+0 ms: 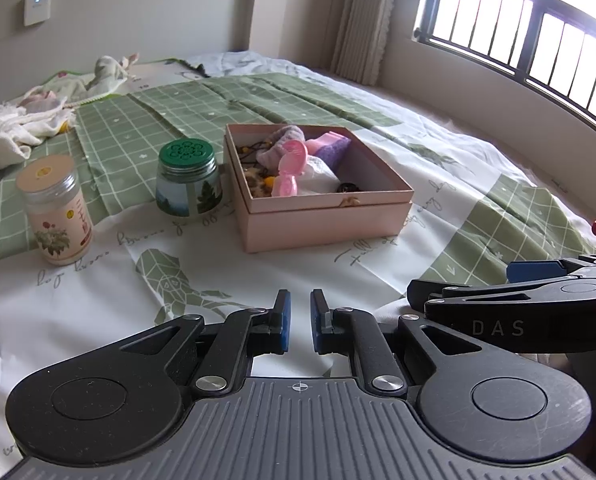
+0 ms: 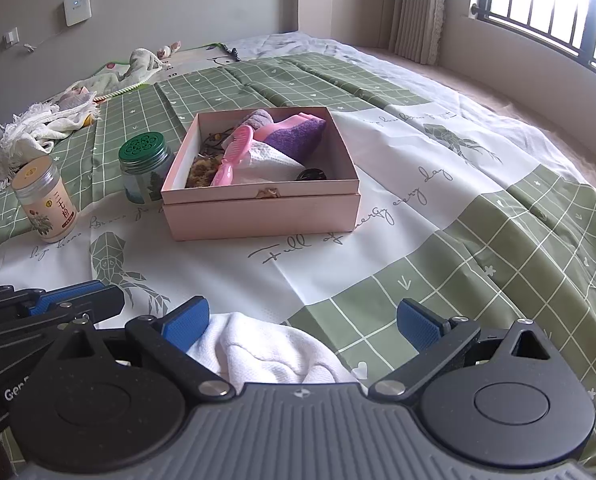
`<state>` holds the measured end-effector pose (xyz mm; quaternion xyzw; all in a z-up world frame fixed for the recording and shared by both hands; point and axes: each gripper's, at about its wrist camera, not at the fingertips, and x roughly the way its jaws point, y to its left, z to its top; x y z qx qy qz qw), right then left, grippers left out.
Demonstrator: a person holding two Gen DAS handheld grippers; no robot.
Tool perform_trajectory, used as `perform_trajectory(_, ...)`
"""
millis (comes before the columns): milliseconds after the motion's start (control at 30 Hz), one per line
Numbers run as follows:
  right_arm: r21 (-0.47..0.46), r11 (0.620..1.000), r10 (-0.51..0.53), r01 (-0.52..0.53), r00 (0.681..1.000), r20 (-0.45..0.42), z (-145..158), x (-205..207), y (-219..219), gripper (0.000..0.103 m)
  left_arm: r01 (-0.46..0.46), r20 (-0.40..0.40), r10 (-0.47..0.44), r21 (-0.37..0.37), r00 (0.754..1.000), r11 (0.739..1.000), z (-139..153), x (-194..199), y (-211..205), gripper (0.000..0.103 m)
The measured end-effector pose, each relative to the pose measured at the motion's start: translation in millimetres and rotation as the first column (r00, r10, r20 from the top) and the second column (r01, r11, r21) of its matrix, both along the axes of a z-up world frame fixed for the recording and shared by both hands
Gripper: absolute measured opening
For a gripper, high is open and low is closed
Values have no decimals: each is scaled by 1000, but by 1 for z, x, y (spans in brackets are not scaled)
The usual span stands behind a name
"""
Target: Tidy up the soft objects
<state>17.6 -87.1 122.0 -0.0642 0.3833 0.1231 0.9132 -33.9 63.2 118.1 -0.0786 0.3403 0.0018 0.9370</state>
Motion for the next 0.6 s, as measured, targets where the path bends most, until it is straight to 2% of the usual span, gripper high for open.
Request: perform_trajectory(600,2,1000,-1,1,1000,0,0,0,0,100,-3,0,3,3,1000,1000,1,1,-3,12)
